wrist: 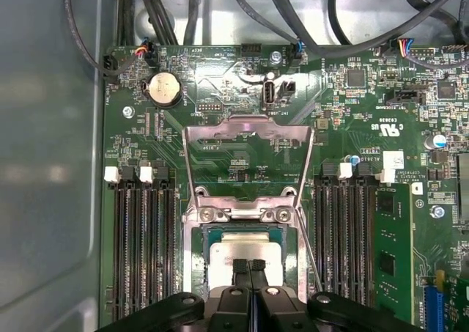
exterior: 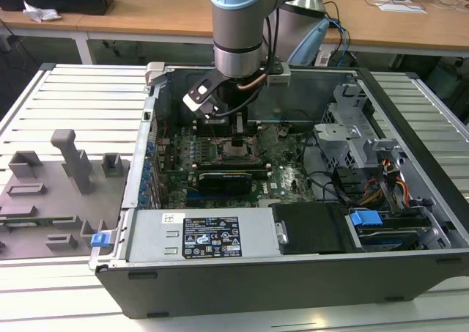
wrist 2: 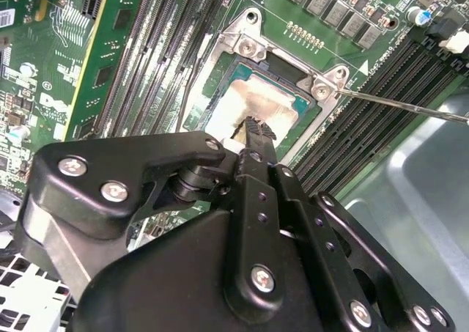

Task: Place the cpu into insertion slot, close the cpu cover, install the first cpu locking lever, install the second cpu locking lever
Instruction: 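Close the cpu cover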

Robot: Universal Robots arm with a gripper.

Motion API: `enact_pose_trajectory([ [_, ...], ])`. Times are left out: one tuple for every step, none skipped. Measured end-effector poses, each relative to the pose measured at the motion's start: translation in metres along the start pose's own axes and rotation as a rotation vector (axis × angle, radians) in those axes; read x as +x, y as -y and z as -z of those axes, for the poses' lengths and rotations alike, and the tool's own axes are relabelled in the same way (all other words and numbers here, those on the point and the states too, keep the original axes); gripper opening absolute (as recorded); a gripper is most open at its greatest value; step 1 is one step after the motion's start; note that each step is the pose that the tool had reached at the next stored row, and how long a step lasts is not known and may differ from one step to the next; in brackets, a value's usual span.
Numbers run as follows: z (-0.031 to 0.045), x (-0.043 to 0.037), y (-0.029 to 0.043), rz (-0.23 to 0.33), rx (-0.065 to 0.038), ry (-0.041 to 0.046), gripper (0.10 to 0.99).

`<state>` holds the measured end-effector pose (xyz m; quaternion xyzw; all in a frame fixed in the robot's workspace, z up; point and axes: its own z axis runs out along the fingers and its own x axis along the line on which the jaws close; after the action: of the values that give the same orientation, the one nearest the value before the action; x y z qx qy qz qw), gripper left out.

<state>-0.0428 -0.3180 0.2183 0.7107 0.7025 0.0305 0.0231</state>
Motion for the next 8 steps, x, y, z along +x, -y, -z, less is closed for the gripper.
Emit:
enact_pose_trajectory([
  [0.0001, 0.0000, 0.0000, 0.000, 0.000, -0.0001, 0.106],
  [0.0001, 0.0000, 0.0000, -0.001, 0.000, 0.0000, 0.106],
  [0.0002, 0.0000, 0.0000, -0.001, 0.000, 0.0000, 0.106],
  [0.0004, 0.0000, 0.0000, -0.001, 0.000, 0.0001, 0.106],
  [0.0005, 0.0000, -0.0001, -0.001, 0.000, 0.0001, 0.106],
  [0.0008, 0.0000, -0.0001, -0.002, 0.000, 0.0001, 0.106],
  [0.0010, 0.0000, -0.0001, -0.002, 0.000, 0.0002, 0.106],
  [0.0012, 0.0000, -0.0001, -0.002, 0.000, 0.0001, 0.106],
])
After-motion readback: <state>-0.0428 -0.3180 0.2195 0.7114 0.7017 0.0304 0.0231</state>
